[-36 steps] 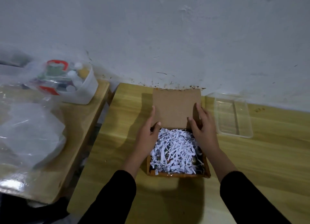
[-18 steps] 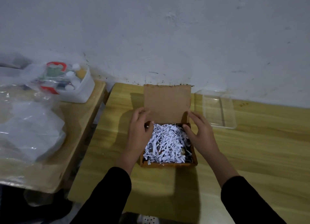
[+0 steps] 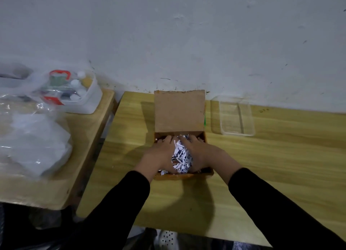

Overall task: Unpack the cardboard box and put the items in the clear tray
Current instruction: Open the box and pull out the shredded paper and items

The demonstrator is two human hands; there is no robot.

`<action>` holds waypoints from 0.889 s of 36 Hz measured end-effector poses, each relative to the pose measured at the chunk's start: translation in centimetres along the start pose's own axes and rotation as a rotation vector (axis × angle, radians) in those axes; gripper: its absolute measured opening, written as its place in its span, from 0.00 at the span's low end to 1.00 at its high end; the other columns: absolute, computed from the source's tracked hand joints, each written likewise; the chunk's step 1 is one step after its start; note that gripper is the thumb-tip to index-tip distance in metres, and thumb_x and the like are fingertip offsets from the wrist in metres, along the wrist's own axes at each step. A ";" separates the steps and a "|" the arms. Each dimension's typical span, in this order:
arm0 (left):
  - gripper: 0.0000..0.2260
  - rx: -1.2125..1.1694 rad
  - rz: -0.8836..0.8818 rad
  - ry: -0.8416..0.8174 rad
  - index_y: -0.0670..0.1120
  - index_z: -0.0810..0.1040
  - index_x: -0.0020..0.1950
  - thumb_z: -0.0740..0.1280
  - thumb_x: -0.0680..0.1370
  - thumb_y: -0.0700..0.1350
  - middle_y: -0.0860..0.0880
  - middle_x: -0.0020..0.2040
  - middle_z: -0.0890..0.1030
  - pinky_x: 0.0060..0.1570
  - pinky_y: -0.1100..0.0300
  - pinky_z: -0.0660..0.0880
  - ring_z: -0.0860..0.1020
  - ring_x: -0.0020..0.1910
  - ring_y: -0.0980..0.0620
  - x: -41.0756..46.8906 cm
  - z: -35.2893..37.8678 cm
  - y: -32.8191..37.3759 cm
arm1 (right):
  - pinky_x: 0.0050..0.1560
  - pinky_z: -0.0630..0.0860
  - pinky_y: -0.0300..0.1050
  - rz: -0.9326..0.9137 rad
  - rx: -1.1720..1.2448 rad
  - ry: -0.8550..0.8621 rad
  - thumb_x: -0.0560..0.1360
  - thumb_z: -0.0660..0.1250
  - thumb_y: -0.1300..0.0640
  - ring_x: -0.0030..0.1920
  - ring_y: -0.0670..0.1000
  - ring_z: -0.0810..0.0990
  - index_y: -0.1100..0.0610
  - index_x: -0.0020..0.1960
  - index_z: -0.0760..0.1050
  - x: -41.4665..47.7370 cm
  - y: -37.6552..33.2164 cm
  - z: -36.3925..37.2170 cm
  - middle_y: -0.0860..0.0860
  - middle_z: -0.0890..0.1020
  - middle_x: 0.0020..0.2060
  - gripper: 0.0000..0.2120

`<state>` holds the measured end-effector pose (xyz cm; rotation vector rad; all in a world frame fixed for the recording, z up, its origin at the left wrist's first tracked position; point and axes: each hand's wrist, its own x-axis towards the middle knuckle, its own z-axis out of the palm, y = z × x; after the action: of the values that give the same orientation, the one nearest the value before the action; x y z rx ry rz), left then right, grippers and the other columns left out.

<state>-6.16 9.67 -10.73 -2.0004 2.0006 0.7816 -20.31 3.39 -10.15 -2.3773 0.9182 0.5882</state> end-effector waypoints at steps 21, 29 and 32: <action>0.36 -0.019 0.025 -0.006 0.39 0.60 0.69 0.74 0.69 0.48 0.40 0.65 0.66 0.60 0.50 0.71 0.73 0.60 0.41 1.7 0.8 -0.1 | 0.62 0.70 0.56 0.090 -0.056 0.205 0.66 0.70 0.41 0.59 0.65 0.69 0.54 0.70 0.53 1.5 -0.3 2.4 0.62 0.69 0.62 0.41; 0.32 -0.082 -0.012 0.015 0.40 0.64 0.68 0.74 0.69 0.45 0.40 0.64 0.69 0.60 0.49 0.73 0.74 0.60 0.41 1.0 0.8 0.2 | 0.62 0.71 0.56 0.118 0.011 0.220 0.66 0.70 0.45 0.63 0.64 0.69 0.53 0.72 0.51 0.7 -0.9 2.1 0.60 0.68 0.65 0.43; 0.31 -0.075 -0.010 0.039 0.39 0.63 0.68 0.73 0.70 0.43 0.39 0.63 0.69 0.59 0.49 0.72 0.74 0.60 0.39 0.6 0.6 0.5 | 0.60 0.70 0.56 0.139 0.028 0.248 0.67 0.70 0.48 0.62 0.63 0.69 0.54 0.72 0.51 0.2 -1.3 2.1 0.59 0.69 0.64 0.41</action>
<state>-6.82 9.36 -11.41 -2.0810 2.0087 0.8332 -19.71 5.36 -11.53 -2.4116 1.1986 0.3326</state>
